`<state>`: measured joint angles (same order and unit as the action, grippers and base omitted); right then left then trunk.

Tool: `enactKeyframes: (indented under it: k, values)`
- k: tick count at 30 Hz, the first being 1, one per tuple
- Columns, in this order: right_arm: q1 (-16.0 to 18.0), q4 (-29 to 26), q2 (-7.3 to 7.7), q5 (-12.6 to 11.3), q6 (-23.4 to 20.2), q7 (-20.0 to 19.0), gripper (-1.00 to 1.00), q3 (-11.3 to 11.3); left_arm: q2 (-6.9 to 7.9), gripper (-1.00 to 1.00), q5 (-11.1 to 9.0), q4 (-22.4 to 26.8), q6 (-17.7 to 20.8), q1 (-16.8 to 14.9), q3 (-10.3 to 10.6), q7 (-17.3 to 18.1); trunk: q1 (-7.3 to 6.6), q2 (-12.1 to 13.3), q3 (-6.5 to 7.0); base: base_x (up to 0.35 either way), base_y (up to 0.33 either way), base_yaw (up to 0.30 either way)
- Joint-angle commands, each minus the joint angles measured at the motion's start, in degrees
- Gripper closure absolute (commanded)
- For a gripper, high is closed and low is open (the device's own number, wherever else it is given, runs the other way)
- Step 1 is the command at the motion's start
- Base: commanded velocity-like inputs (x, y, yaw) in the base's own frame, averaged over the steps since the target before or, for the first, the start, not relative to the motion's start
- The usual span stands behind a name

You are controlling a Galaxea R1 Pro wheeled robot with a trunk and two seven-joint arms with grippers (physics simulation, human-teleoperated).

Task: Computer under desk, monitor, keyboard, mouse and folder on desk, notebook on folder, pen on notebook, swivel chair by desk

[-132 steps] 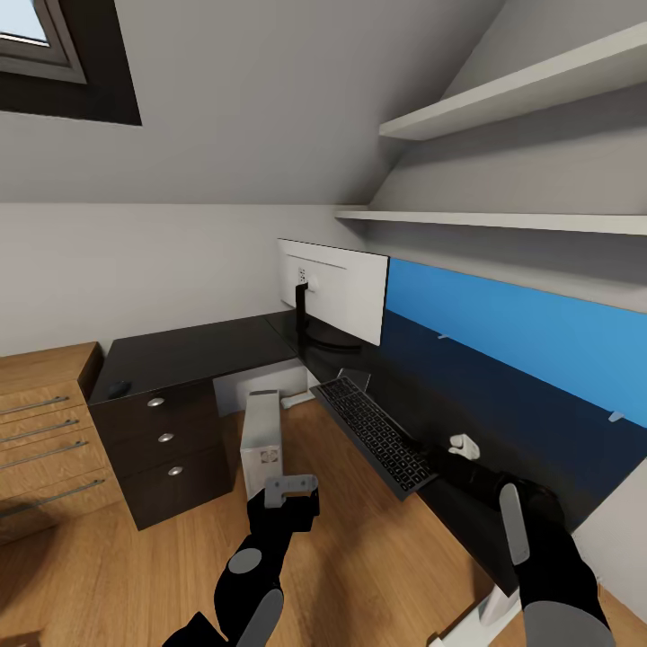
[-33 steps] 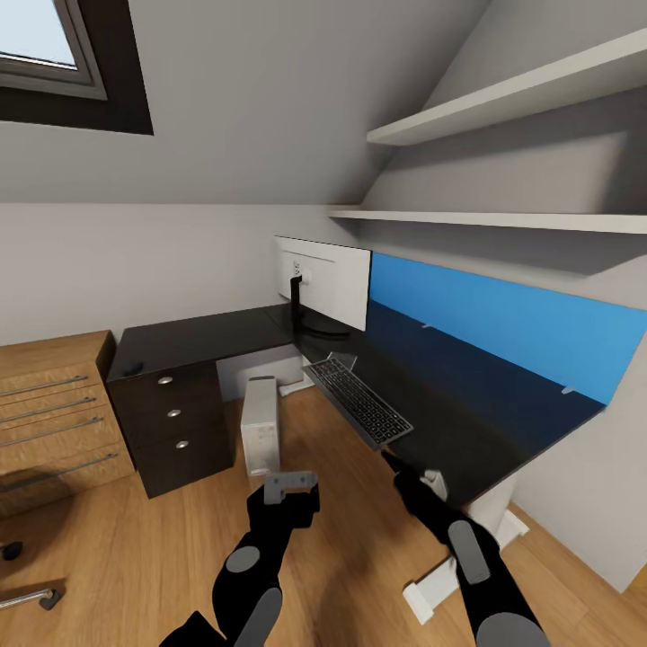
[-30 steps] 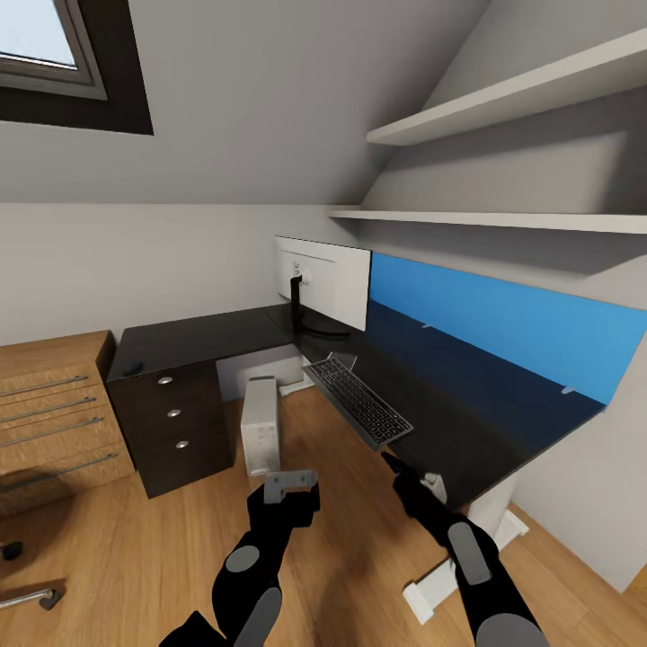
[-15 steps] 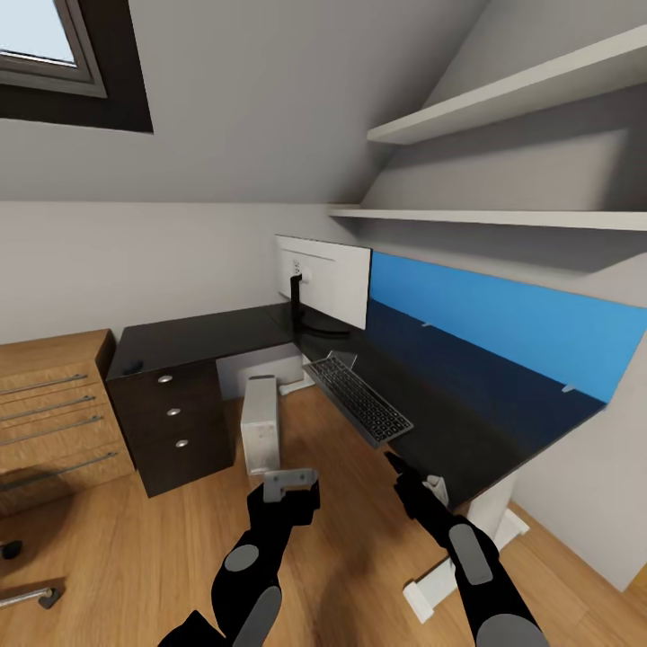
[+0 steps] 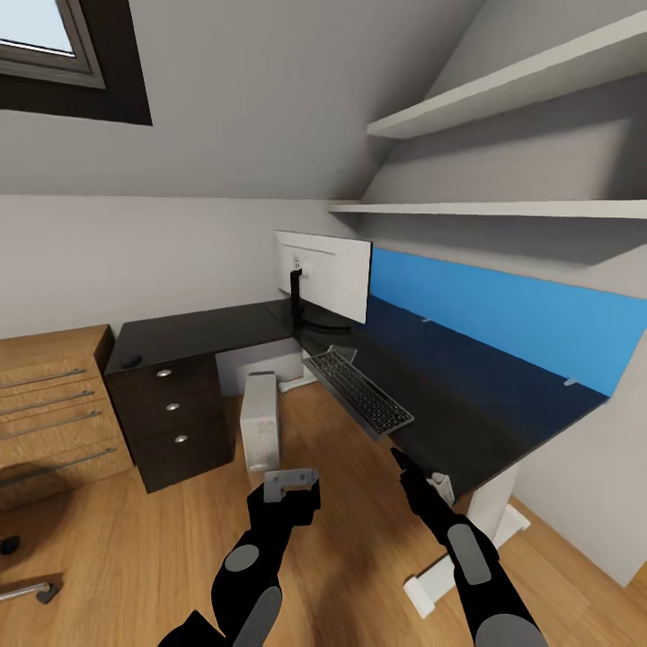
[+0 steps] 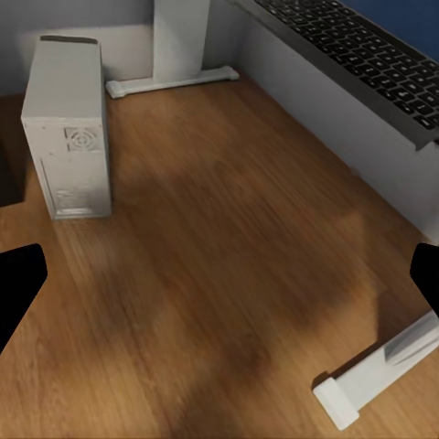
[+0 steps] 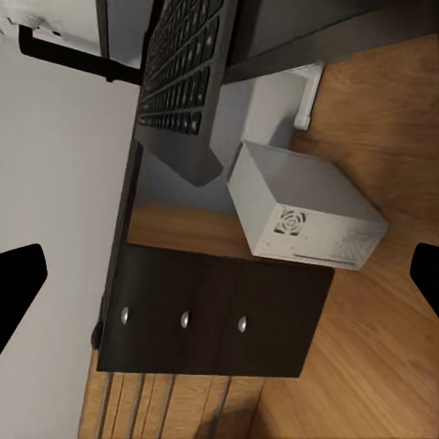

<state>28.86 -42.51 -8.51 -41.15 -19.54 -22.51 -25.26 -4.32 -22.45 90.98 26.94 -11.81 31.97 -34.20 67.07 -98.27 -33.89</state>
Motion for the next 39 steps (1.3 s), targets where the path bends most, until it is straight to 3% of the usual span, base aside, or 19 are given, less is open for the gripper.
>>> enactKeyframes:
  k: [1, 16, 19, 23, 31, 39]
  values:
    - [0.1, 0.0, -0.11, -0.4, -0.5, -0.2, -1.00, -0.3, 0.01, -1.00, -0.5, 0.1, 0.1, -0.1, 0.1, -0.5, 0.22, -0.4, -0.25, 0.000, 0.000, 0.000]
    - [0.1, 0.0, -0.17, -0.4, -0.4, -0.3, -1.00, -0.3, 0.01, -1.00, -0.5, 0.1, 0.1, -0.1, 0.0, -0.5, 3.52, -6.5, -2.94, 0.000, 0.000, 0.000]
    - [0.0, -1.0, -1.06, -0.6, -1.2, -0.9, -1.00, 0.2, -0.48, -1.00, -0.3, -0.9, 0.1, -0.1, -0.2, -0.7, 2.85, -5.2, -2.39, 0.000, 0.000, 0.000]
    - [0.0, -2.2, -1.08, -0.6, -1.2, -0.9, -1.00, 0.2, -0.49, -1.00, -0.3, -1.0, 0.1, -0.1, -0.1, -0.7, 1.97, -3.6, -1.68, 0.000, 0.000, 0.000]
    - [-0.1, -4.8, -1.12, -0.6, -1.3, -2.5, -1.00, 0.6, 0.83, -1.00, -0.4, -1.0, 0.1, -0.1, 0.0, -0.9, 0.21, -0.4, -0.24, 0.000, 0.000, 0.000]
    - [-0.1, -6.8, -1.15, -0.7, -1.4, -2.8, -1.00, 0.7, 0.97, -1.00, -0.4, -0.9, 0.0, -0.1, -0.1, -0.9, -1.54, 2.8, 1.20, 0.000, 0.000, 0.000]
